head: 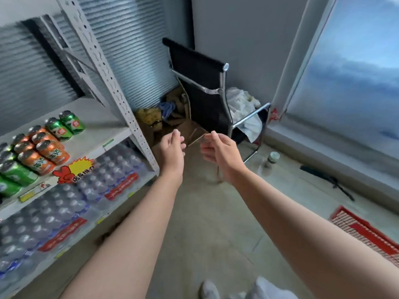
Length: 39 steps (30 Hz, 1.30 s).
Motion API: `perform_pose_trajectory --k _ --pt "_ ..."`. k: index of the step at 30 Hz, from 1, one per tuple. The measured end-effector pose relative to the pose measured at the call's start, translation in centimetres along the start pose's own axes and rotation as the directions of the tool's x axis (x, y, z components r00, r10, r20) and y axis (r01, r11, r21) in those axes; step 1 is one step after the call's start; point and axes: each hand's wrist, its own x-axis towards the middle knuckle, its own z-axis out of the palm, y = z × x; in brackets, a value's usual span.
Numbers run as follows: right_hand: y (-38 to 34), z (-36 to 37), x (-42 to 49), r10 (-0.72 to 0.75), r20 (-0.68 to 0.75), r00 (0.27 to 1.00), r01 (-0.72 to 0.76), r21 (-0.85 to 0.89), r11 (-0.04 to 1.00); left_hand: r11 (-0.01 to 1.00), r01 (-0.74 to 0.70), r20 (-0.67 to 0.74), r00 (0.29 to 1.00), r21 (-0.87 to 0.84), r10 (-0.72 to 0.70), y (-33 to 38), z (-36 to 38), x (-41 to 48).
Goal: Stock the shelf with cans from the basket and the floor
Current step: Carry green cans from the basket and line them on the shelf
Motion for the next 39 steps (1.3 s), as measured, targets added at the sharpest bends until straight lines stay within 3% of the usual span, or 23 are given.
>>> perform_pose_trajectory --k 8,16,23,31,39 --pt "-0.5 -14.5 -3.8 -0.022 -0.263 0.964 0.046 0.085 0.995 0.999 0.03 0.222 0.974 0.034 -0.037 -2.3 13.4 -6.8" --pt "1.0 -30.2 -11.2 -0.019 -0.48 0.877 0.078 0.102 0.992 0.987 -0.057 0.492 0.871 0.148 -0.023 -6.4 25.1 -18.6" --pt "3.6 -43.0 -18.8 -0.003 -0.681 0.733 0.083 0.084 0.993 0.972 -0.071 0.693 0.713 0.223 -0.107 -11.3 33.8 -28.7" --pt "7.8 -52.8 -23.2 0.096 -0.854 0.511 0.068 0.152 0.986 0.947 -0.086 0.828 0.513 0.311 -0.226 -15.4 41.1 -36.8" --pt "9.0 -60.7 -19.5 0.167 -0.892 0.42 0.098 0.227 0.969 0.894 -0.097 0.841 0.396 0.438 -0.369 -19.6 50.5 -38.5"
